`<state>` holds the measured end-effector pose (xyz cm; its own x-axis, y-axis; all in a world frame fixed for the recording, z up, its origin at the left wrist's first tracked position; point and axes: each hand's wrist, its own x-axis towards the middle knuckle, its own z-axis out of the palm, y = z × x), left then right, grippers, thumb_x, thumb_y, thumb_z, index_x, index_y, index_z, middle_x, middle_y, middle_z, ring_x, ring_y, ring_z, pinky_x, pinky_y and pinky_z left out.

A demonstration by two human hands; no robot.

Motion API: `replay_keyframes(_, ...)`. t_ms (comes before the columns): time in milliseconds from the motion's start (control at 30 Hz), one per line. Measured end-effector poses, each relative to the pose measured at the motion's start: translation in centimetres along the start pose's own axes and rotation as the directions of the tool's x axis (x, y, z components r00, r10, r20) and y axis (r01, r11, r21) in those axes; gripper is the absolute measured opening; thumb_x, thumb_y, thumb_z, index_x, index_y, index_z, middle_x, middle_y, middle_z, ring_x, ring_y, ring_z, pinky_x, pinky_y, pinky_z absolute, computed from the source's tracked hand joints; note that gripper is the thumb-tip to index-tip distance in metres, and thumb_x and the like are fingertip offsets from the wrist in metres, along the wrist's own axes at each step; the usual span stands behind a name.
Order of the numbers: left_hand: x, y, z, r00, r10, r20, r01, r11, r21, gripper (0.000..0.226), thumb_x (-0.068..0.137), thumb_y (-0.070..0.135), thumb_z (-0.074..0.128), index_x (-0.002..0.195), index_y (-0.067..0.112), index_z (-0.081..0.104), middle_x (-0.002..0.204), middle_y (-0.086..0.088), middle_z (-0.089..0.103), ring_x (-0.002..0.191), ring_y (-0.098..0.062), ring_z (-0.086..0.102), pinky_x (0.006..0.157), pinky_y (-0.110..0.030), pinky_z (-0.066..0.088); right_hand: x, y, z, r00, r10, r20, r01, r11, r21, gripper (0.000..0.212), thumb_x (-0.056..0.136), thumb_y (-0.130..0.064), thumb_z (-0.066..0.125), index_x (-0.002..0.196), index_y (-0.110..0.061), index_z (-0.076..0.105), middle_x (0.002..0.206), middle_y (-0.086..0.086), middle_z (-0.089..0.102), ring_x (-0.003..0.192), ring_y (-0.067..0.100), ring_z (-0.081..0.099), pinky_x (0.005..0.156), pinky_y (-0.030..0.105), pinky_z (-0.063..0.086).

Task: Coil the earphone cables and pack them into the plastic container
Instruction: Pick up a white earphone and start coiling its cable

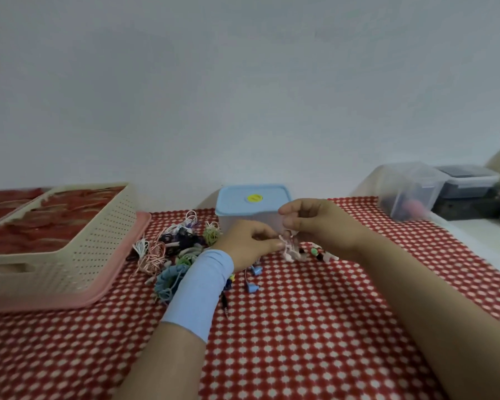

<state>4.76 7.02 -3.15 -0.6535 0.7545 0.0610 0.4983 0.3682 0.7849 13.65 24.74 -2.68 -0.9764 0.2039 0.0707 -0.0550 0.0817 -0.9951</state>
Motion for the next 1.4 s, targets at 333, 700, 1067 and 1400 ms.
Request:
replay_keyframes(333,-0.5,0.9,-0.5,0.994,-0.083,-0.075,0.079,0.995,-0.053,0.010,0.091,0.021,0.059,0.089,0.019,0.068,0.078,0.003,0.069,0.068,-0.010,0.061,0.071,-0.026,0.049,-1.2,-1.9,-4.0,0.994,-0.007,-0.111,-0.067,0.758,-0.648,0.014,0.089,-0.008,0.074,0.087,-0.022,0.078,0.079,-0.012,0.076,0.073,-0.002,0.069,0.073,0.018,0.051)
replay_keyframes(700,-2.2,3.4,0.2,0.993,-0.077,0.086,0.070,0.994,0.078,0.028,0.095,0.002,0.051,0.101,0.018,0.073,0.088,0.004,0.066,0.058,-0.003,0.061,0.054,-0.014,0.047,-1.9,-2.2,-5.1,0.954,0.300,-0.014,-0.125,0.353,-0.927,0.023,0.075,-0.018,0.088,0.089,-0.033,0.079,0.080,-0.022,0.065,0.082,0.001,0.061,0.085,0.026,0.050)
replay_keyframes(1067,-2.4,3.5,-1.4,0.995,-0.094,0.035,0.080,0.953,0.293,0.038,0.092,0.008,0.051,0.105,0.034,0.075,0.118,0.015,0.066,0.101,0.002,0.055,0.093,-0.020,0.039,-1.3,-1.1,-6.0,0.972,0.221,-0.078,-0.162,0.394,-0.905,0.015,0.078,-0.021,0.086,0.080,-0.031,0.075,0.087,-0.014,0.072,0.083,0.009,0.069,0.078,0.026,0.059)
replay_keyframes(1400,-3.0,3.0,-1.8,0.964,-0.088,0.251,-0.058,0.852,0.521,0.024,0.076,0.028,0.082,0.099,0.033,0.078,0.103,0.016,0.068,0.087,-0.003,0.060,0.078,-0.020,0.049,-2.4,-3.9,-3.1,0.985,0.169,0.040,-0.084,0.664,-0.743,0.006,0.090,-0.021,0.074,0.093,-0.023,0.079,0.081,-0.009,0.078,0.065,0.010,0.071,0.061,0.024,0.052)
